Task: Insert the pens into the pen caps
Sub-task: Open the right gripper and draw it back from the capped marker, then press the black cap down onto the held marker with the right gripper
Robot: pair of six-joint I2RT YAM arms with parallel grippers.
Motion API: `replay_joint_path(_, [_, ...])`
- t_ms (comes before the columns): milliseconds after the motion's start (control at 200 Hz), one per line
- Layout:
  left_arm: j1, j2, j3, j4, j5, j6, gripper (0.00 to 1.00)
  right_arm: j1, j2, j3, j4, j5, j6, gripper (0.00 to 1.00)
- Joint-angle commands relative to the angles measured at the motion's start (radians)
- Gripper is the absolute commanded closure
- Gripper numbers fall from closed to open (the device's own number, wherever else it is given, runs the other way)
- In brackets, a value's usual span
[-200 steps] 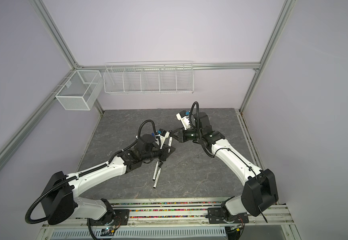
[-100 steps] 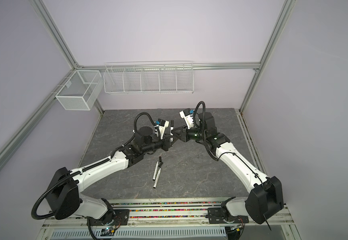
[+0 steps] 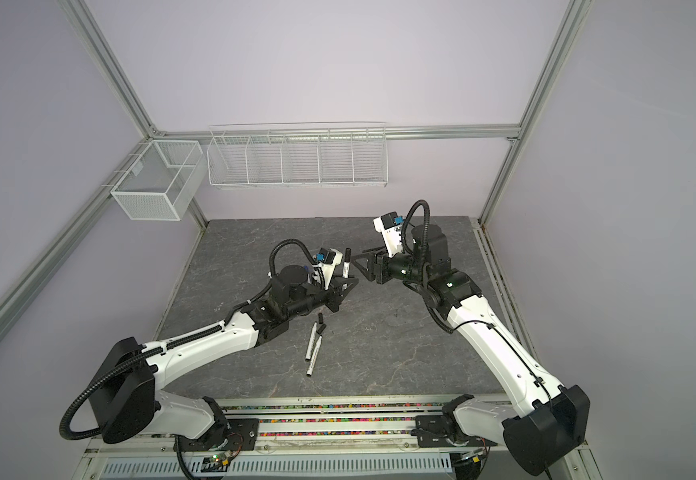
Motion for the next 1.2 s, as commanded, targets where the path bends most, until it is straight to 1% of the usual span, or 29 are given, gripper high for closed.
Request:
replay_joint_path(0, [-0.014, -0.036, -0.023, 0.053, 0.023, 0.007, 1.0, -0.004, 0.023, 0.054, 0.011, 0.038, -0.011, 0.44])
replay_joint_path(185, [-0.027, -0.037, -0.036, 0.066, 0.023, -0.014, 1.0, 0.006, 0.112, 0.109, 0.011, -0.034, 0.014, 0.51])
replay_joint_path(375, [-0.03, -0.037, -0.034, 0.068, 0.023, -0.011, 1.0, 0.027, 0.15, 0.126, 0.033, -0.06, 0.035, 0.6])
replay_joint_path(495, [-0.029, -0.027, -0.024, 0.063, 0.025, -0.007, 1.0, 0.034, 0.154, 0.122, 0.028, -0.067, 0.036, 0.67])
replay_joint_path(560, [-0.03, -0.022, -0.018, 0.061, 0.029, -0.008, 1.0, 0.037, 0.154, 0.116, 0.024, -0.074, 0.038, 0.69])
replay_joint_path(855, [-0.029, -0.007, -0.002, 0.048, 0.035, -0.009, 1.0, 0.051, 0.149, 0.097, 0.037, -0.092, 0.052, 0.7])
replay_joint_path(915, [-0.03, -0.008, 0.001, 0.043, 0.035, -0.009, 1.0, 0.054, 0.15, 0.097, 0.034, -0.093, 0.054, 0.72])
replay_joint_path(1075, [-0.03, -0.012, 0.008, 0.036, 0.03, -0.009, 1.0, 0.055, 0.149, 0.089, 0.018, -0.094, 0.042, 0.81])
replay_joint_path(1195, [-0.03, -0.026, 0.015, 0.044, 0.014, -0.01, 1.0, 0.056, 0.146, 0.076, -0.002, -0.107, 0.036, 0.86])
